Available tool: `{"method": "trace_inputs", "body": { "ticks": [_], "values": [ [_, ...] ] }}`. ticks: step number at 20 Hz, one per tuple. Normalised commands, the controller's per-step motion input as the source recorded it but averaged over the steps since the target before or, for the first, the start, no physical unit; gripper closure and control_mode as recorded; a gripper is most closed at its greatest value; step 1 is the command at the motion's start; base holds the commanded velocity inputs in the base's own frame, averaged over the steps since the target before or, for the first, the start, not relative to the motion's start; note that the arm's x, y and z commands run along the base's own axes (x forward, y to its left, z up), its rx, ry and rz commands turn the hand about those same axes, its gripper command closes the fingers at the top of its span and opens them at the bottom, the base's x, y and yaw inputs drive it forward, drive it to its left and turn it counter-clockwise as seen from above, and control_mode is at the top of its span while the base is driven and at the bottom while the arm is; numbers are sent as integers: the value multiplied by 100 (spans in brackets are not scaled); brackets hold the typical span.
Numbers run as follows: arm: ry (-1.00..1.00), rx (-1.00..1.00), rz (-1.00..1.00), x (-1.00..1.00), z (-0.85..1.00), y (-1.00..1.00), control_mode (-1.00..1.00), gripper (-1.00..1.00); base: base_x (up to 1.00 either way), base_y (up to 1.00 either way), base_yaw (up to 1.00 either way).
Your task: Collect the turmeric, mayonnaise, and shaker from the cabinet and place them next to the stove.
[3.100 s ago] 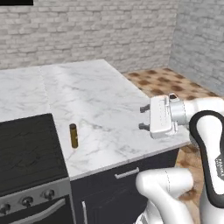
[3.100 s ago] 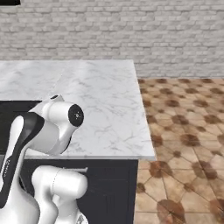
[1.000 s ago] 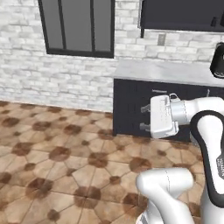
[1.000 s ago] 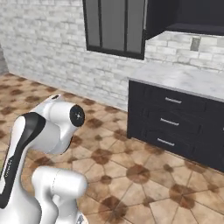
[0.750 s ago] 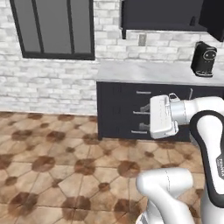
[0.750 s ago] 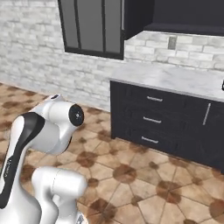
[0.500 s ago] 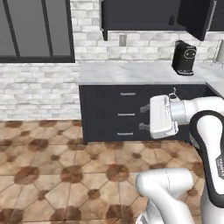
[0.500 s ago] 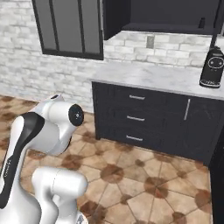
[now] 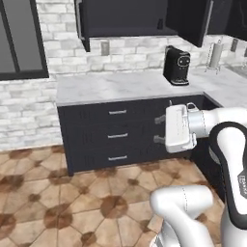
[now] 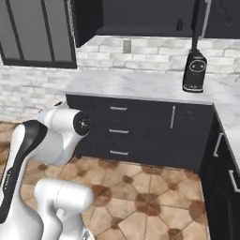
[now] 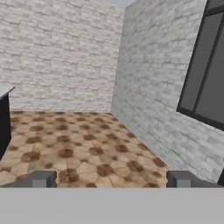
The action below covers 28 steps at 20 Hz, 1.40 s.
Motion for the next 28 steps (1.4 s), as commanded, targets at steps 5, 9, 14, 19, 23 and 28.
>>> {"method": "trace_inputs", "body": {
  "ticks": [5, 9, 14, 19, 23, 28],
  "values": [
    [0, 0, 0, 0, 0, 0, 100, -100, 78, 0, -19],
    [0, 0, 0, 0, 0, 0, 100, -100, 77, 0, -15],
    [0, 0, 0, 0, 0, 0, 100, -100, 82, -10, -11],
    [0, 0, 0, 0, 0, 0, 100, -100, 82, -22, -12],
    [0, 0, 0, 0, 0, 0, 100, -100, 81, -25, -9],
    [0, 0, 0, 0, 0, 0, 100, -100, 82, -34, -6]
  ]
}}
